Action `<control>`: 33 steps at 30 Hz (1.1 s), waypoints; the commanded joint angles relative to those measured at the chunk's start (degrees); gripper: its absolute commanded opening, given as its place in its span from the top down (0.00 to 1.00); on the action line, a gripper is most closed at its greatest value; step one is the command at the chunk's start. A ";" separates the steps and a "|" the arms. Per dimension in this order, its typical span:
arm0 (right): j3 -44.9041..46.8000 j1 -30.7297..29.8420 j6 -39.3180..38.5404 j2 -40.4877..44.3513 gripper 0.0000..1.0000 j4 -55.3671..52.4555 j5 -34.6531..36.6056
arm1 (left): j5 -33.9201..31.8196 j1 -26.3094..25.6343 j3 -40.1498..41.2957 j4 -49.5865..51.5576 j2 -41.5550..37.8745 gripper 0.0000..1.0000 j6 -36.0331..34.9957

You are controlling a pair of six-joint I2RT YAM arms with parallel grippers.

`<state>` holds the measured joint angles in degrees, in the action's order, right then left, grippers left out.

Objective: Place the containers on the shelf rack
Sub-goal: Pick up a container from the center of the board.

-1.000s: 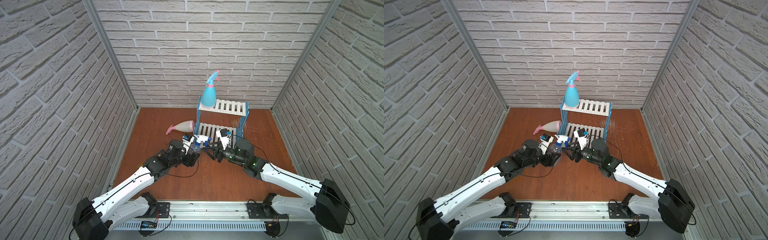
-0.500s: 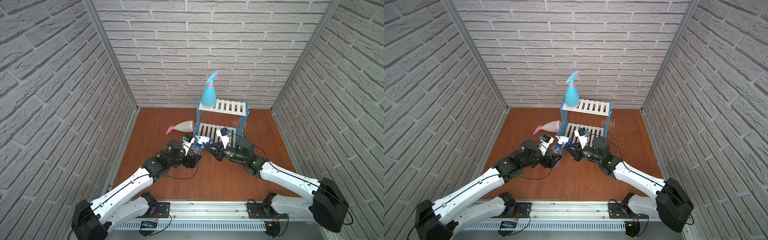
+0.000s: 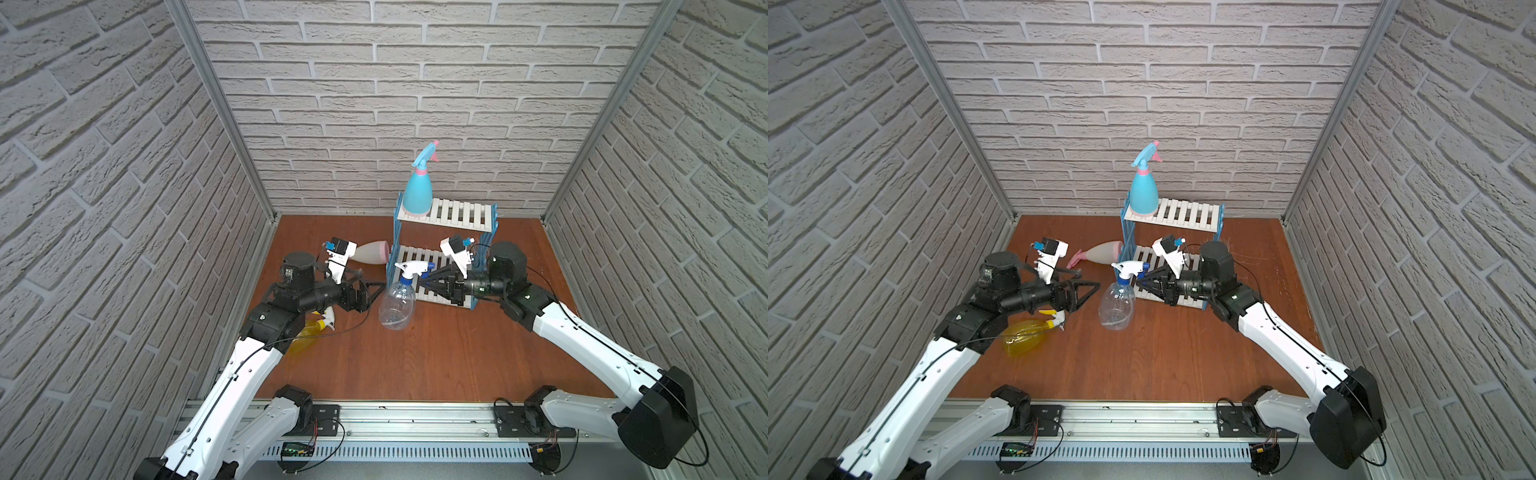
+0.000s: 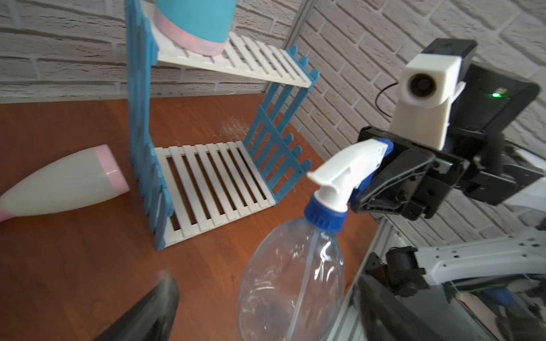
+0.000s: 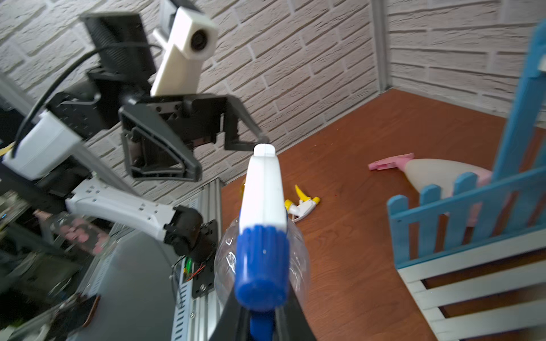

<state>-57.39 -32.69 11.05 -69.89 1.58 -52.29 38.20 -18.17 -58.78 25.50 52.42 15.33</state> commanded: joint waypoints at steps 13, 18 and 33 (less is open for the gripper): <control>-12.70 -1.24 -17.41 -5.84 0.97 -26.36 -17.91 | 20.79 -5.70 -10.33 9.13 9.46 0.37 -9.29; -12.84 -1.22 -17.86 -6.25 0.97 -26.62 -17.45 | 20.87 -5.65 -9.58 8.88 8.84 0.55 -9.44; -10.28 -0.83 -14.75 -4.76 0.75 -22.70 -7.98 | 19.20 -6.04 -7.14 6.34 8.21 1.00 -8.41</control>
<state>-68.45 -33.54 -5.34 -76.23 -24.67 -65.23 58.02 -23.73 -67.13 34.87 62.02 6.52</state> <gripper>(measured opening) 0.225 0.173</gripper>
